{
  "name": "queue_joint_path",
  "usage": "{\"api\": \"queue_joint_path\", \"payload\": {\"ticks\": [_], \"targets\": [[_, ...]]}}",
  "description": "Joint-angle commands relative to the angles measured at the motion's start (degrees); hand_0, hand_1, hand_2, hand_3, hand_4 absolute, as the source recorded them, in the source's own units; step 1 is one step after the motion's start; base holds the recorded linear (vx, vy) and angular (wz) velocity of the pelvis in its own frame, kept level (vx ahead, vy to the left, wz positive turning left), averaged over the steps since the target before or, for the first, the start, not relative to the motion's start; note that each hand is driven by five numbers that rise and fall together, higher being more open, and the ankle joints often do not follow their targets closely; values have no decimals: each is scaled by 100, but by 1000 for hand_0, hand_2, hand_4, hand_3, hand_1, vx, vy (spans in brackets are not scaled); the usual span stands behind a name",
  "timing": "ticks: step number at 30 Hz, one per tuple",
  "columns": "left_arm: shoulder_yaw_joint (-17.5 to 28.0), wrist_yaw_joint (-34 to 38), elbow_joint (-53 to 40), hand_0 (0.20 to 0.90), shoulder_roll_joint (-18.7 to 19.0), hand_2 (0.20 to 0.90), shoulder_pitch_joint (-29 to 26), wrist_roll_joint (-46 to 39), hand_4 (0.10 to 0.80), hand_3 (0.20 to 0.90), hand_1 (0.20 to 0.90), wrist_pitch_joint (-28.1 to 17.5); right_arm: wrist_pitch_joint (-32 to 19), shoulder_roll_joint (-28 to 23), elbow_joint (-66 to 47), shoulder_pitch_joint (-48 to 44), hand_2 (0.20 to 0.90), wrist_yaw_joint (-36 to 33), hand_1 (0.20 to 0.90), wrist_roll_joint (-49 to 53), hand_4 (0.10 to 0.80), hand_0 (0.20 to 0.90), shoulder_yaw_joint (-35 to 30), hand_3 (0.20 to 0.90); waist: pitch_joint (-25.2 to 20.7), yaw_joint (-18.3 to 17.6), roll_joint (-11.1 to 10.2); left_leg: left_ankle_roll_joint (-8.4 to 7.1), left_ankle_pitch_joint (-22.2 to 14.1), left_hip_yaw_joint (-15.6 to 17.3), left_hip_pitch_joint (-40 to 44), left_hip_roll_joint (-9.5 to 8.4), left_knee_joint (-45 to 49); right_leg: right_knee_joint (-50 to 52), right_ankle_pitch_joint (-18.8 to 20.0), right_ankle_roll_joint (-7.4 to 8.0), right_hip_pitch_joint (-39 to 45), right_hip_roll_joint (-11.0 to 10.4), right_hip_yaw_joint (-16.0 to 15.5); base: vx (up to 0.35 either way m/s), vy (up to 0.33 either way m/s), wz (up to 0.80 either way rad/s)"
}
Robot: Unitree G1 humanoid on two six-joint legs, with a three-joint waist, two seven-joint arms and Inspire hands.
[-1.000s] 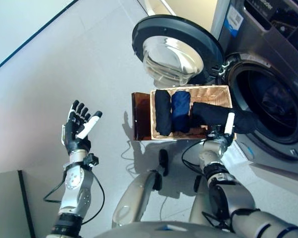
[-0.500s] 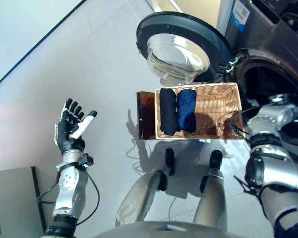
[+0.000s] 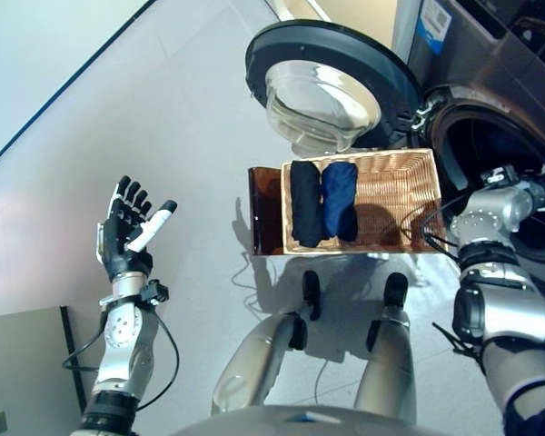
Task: Pick up the clothes and place them into the washing machine
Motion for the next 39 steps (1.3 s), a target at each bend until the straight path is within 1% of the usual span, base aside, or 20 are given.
{"api": "queue_joint_path", "payload": {"ticks": [1, 6, 10, 12, 14, 15, 17, 18, 19, 21, 22, 23, 25, 28, 29, 31, 34, 35, 36, 39], "targets": [[660, 110, -611, 900, 260, 900, 29, 101, 800, 900, 900, -634, -335, -407, -488, -122, 900, 335, 900, -554, 800, 900, 545, 900, -352, 81, 68, -628, 51, -305, -671, 238, 4, 284, -563, -268, -77, 131, -145, -32, 2, 1], [646, 47, -628, 900, 269, 900, 41, 106, 800, 900, 900, -617, -208, -214, -180, -34, 900, 477, 900, -409, 800, 900, 603, 900, -357, 89, -27, -621, 51, -323, -707, 237, 27, 272, -536, -266, -66, 113, -172, -3, 5, 2], [593, -2, -588, 900, 226, 900, 58, 67, 800, 900, 900, -572, -105, 230, -2, 246, 900, 634, 900, -308, 800, 900, 690, 900, -341, 73, -133, -606, 52, -337, -674, 238, 31, 235, -505, -262, -1, 104, -206, 0, 0, 0], [583, 0, -568, 900, 210, 900, 48, 77, 800, 900, 900, -550, 37, 427, 151, 357, 900, 665, 900, -390, 800, 900, 857, 900, -320, 72, -194, -603, 54, -350, -651, 240, 40, 208, -489, -262, 42, 97, -223, 0, 0, 0], [579, 18, -526, 900, 231, 900, 29, 154, 800, 900, 900, -491, 364, 519, 693, 322, 900, 585, 900, -715, 800, 900, 1192, 900, -280, 91, -278, -600, 60, -357, -627, 242, 50, 166, -452, -265, 93, 93, -259, -17, -5, 3], [580, 15, -544, 900, 220, 900, 29, 184, 800, 900, 900, -477, 433, 625, 625, 346, 900, 644, 900, -694, 800, 900, 1234, 900, -243, 84, -313, -599, 64, -362, -623, 242, 48, 138, -440, -267, 114, 96, -273, -42, -4, 9], [623, 33, -535, 900, 276, 900, 31, 287, 800, 900, 900, -441, 677, 667, 957, 310, 900, 578, 900, -1038, 800, 900, 1518, 900, -198, 111, -404, -607, 84, -387, -613, 247, 40, 87, -411, -267, 166, 86, -314, -37, -9, 7], [633, 35, -548, 900, 259, 900, 26, 306, 800, 900, 900, -419, 719, 780, 877, 317, 900, 606, 900, -1018, 800, 900, 1577, 900, -157, 112, -437, -610, 91, -393, -616, 254, 44, 68, -402, -269, 187, 69, -338, -21, -10, 4], [639, 37, -553, 900, 261, 900, 33, 309, 800, 900, 900, -416, 722, 789, 864, 324, 900, 596, 900, -1023, 800, 900, 1578, 900, -154, 103, -439, -610, 92, -397, -610, 252, 43, 65, -402, -269, 196, 67, -341, -21, -9, 5], [677, 43, -612, 900, 310, 900, 9, 462, 800, 900, 900, -390, 1033, 801, 1294, 191, 900, 556, 900, -1412, 800, 900, 1873, 900, -85, 150, -555, -611, 98, -455, -609, 253, 55, 49, -396, -281, 258, 59, -402, -28, -24, 8], [685, 46, -618, 900, 307, 900, 10, 466, 800, 900, 900, -385, 1034, 803, 1301, 179, 900, 556, 900, -1414, 800, 900, 1878, 900, -79, 140, -553, -612, 98, -459, -609, 251, 58, 50, -398, -281, 261, 58, -407, 81, -24, 15], [729, 6, -622, 900, 337, 900, 7, 565, 800, 900, 900, -334, 1293, 769, 1612, 104, 900, 566, 900, -1795, 800, 900, 2115, 900, -92, 169, -637, -642, -70, -532, -549, 225, 85, 74, -552, -257, 339, 55, -402, 89, -2, 15], [770, -2, -683, 900, 321, 900, -4, 604, 800, 900, 900, -319, 1361, 841, 1622, 62, 900, 595, 900, -1892, 800, 900, 2223, 900, -51, 174, -676, -644, -84, -556, -561, 218, 121, 83, -559, -264, 347, 51, -434, 40, -2, 17], [873, -78, -796, 900, 300, 900, -15, 673, 800, 900, 900, -283, 1589, 890, 2004, -48, 900, 644, 900, -2177, 800, 900, 2405, 900, -26, 242, -825, -640, -128, -625, -576, 208, 148, 42, -575, -267, 410, 39, -514, 9, 5, 15], [881, -78, -803, 900, 296, 900, -15, 674, 800, 900, 900, -278, 1588, 891, 2026, -71, 900, 653, 900, -2177, 800, 900, 2410, 900, -20, 234, -823, -640, -131, -628, -576, 208, 152, 40, -576, -267, 414, 39, -517, 17, 12, 19], [969, -80, -883, 900, 272, 900, -49, 700, 800, 900, 900, -268, 1712, 1020, 2200, -195, 900, 631, 900, -2435, 800, 900, 2557, 900, 24, 288, -937, -635, -192, -659, -588, 203, 226, 56, -595, -271, 448, 32, -559, 18, 14, 20], [995, -84, -1010, 900, 241, 900, -62, 716, 800, 900, 900, -278, 1755, 1120, 2275, -288, 900, 619, 900, -2526, 800, 900, 2619, 900, 88, 365, -1048, -630, -215, -712, -612, 196, 262, 4, -600, -268, 525, 7, -634, 4, 1, 3], [999, -82, -1015, 900, 243, 900, -61, 719, 800, 900, 900, -275, 1755, 1126, 2274, -291, 900, 615, 900, -2528, 800, 900, 2618, 900, 91, 361, -1050, -630, -217, -714, -613, 195, 266, 3, -601, -268, 527, 7, -636, 15, -34, 6], [990, -81, -1070, 900, 235, 900, -112, 741, 800, 900, 900, -269, 1782, 1147, 2353, -271, 900, 601, 900, -2547, 800, 900, 2620, 900, 139, 404, -1121, -629, -233, -760, -643, 181, 302, 7, -619, -279, 552, -6, -695, 14, -28, 14], [1011, -60, -1156, 900, 228, 900, -147, 765, 800, 900, 900, -272, 1769, 1217, 2379, -284, 900, 586, 900, -2542, 800, 900, 2630, 900, 190, 427, -1174, -632, -257, -810, -684, 162, 345, 31, -656, -287, 570, -10, -757, 26, -23, 27]]}}
